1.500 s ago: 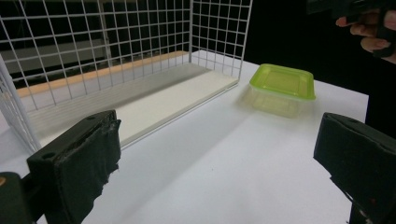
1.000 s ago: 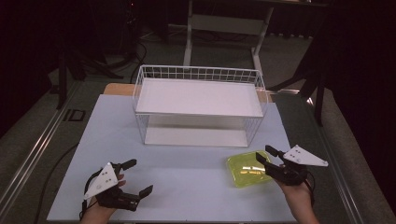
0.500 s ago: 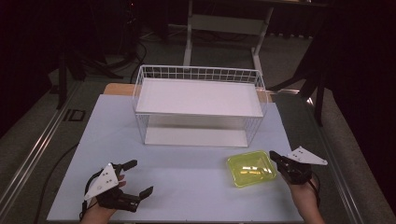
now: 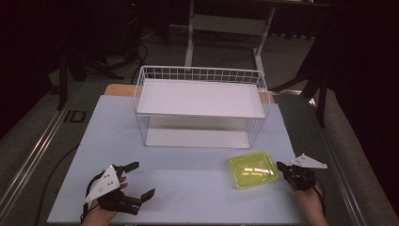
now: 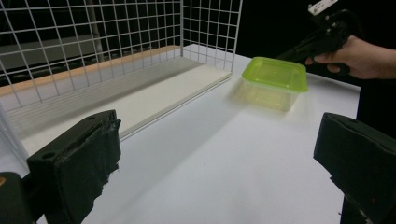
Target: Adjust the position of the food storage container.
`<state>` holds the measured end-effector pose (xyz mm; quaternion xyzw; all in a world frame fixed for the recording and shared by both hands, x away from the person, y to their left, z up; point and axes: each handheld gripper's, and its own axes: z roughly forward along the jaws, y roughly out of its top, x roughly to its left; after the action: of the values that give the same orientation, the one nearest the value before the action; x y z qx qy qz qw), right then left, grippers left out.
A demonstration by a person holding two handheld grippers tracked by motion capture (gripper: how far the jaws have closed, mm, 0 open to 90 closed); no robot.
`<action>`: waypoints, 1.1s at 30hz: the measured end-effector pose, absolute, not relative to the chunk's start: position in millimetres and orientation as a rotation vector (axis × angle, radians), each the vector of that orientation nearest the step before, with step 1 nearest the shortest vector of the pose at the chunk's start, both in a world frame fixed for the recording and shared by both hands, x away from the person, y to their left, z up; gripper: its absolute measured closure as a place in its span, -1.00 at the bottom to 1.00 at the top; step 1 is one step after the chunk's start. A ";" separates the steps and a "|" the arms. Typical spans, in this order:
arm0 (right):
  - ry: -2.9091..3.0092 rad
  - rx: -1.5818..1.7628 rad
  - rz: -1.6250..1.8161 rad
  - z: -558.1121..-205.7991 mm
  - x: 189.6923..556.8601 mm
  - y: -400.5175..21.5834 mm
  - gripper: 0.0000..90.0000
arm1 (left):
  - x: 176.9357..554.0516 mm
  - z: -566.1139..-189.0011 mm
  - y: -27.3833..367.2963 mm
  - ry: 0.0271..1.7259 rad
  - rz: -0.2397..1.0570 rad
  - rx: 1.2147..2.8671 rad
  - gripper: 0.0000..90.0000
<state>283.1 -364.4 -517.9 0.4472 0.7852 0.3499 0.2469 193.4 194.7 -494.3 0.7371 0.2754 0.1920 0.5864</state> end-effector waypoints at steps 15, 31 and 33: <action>2.202 1.187 1.002 -517.4 276.2 -347.0 1.00 | 193.0 -493.6 194.0 0.639 0.446 1.717 -0.97; 2.318 1.069 1.048 -513.1 278.2 -305.5 1.00 | 193.1 -493.6 193.6 0.639 0.445 1.716 -0.97; 2.331 1.047 1.053 -512.1 278.4 -300.2 1.00 | 192.8 -493.6 193.3 0.637 0.443 1.718 -0.97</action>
<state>278.4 -300.2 -512.1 0.3721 0.8285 0.3741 0.1877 192.8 193.3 -493.6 0.7374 0.2734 0.1901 0.5876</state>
